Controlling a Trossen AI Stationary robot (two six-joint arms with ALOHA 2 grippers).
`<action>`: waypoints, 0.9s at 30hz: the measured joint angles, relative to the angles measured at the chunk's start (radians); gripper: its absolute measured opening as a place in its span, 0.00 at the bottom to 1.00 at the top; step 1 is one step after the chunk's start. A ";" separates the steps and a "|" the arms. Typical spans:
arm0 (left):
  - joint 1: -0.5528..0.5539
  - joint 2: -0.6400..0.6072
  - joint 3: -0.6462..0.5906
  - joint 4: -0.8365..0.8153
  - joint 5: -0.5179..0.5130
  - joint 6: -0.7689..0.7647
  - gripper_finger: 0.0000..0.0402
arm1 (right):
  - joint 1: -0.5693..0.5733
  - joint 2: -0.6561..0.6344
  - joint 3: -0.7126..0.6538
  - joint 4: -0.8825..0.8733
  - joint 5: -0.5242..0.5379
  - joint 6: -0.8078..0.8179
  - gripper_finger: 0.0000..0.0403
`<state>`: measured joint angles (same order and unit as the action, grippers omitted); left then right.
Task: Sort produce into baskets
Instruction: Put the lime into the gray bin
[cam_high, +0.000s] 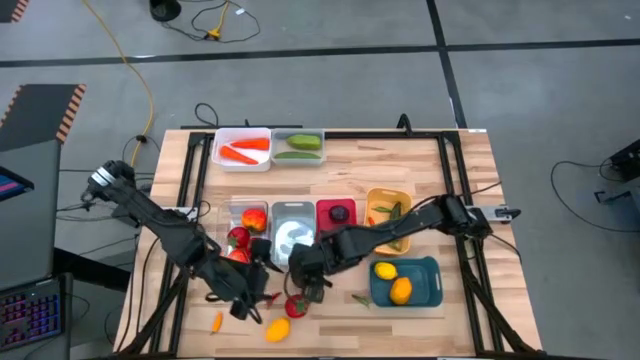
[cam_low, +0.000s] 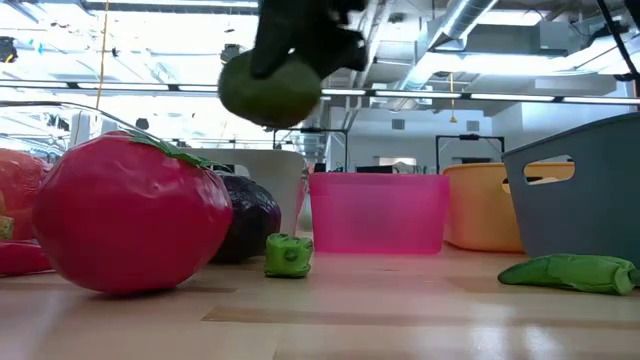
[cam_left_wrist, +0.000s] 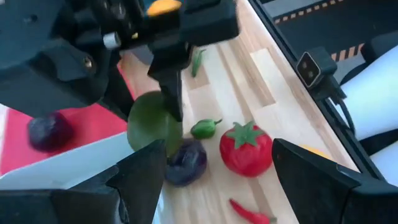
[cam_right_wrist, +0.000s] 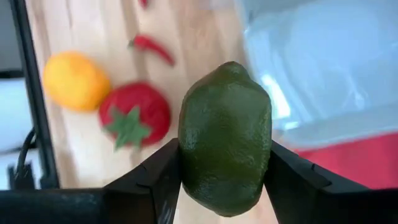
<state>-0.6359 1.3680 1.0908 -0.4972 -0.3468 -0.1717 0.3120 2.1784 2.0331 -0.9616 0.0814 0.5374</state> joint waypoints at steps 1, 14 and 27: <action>0.000 -0.024 0.000 -0.020 -0.003 -0.007 0.70 | -0.012 0.000 0.000 0.014 0.000 -0.015 0.56; 0.001 -0.188 0.000 -0.140 -0.007 -0.050 0.70 | -0.139 0.000 0.000 0.086 0.000 -0.075 0.56; 0.001 -0.186 0.000 -0.142 -0.016 -0.076 0.70 | -0.164 0.000 0.000 0.085 -0.002 -0.074 0.56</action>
<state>-0.6353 1.1816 1.0912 -0.6388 -0.3626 -0.2475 0.1478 2.1784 2.0335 -0.8764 0.0797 0.4632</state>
